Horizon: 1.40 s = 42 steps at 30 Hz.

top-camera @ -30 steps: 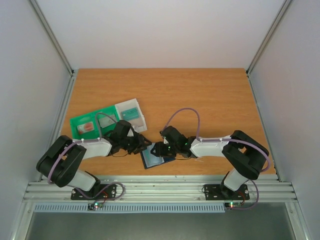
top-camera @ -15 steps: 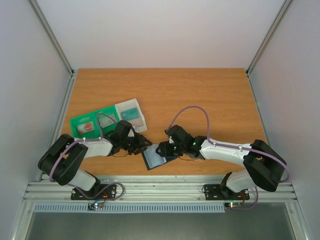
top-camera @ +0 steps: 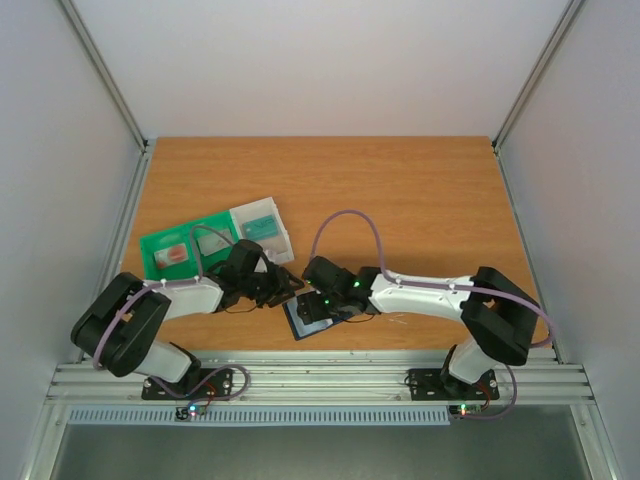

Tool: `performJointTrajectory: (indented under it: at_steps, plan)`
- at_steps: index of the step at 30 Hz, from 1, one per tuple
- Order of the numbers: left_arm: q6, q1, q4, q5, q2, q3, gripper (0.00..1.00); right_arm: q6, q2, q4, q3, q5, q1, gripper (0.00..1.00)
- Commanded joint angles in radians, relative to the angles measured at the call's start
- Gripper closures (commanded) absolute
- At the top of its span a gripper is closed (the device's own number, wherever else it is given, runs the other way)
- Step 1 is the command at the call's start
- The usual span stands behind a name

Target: Take the credit cards out of the card holder

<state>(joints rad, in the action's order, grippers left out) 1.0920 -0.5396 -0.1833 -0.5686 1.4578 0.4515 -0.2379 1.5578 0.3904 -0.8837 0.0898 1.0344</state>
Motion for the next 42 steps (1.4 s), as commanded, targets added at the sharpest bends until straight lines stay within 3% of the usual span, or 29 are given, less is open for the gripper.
performJointTrajectory:
  at_steps: [1,6,18,42]
  plan:
    - [0.001,-0.007,-0.037,0.012,-0.024,0.005,0.57,0.037,0.075,0.084,-0.068,-0.159,0.040,0.20]
    - [0.007,-0.006,-0.037,0.008,-0.031,-0.004,0.57,0.056,0.133,0.079,-0.096,-0.193,0.067,0.19]
    - [-0.051,-0.006,0.151,0.109,-0.106,0.001,0.57,0.059,0.193,0.080,-0.136,-0.220,0.092,0.17]
    - [-0.078,-0.007,0.168,0.120,-0.164,-0.051,0.56,0.030,0.257,0.144,-0.216,-0.252,0.124,0.13]
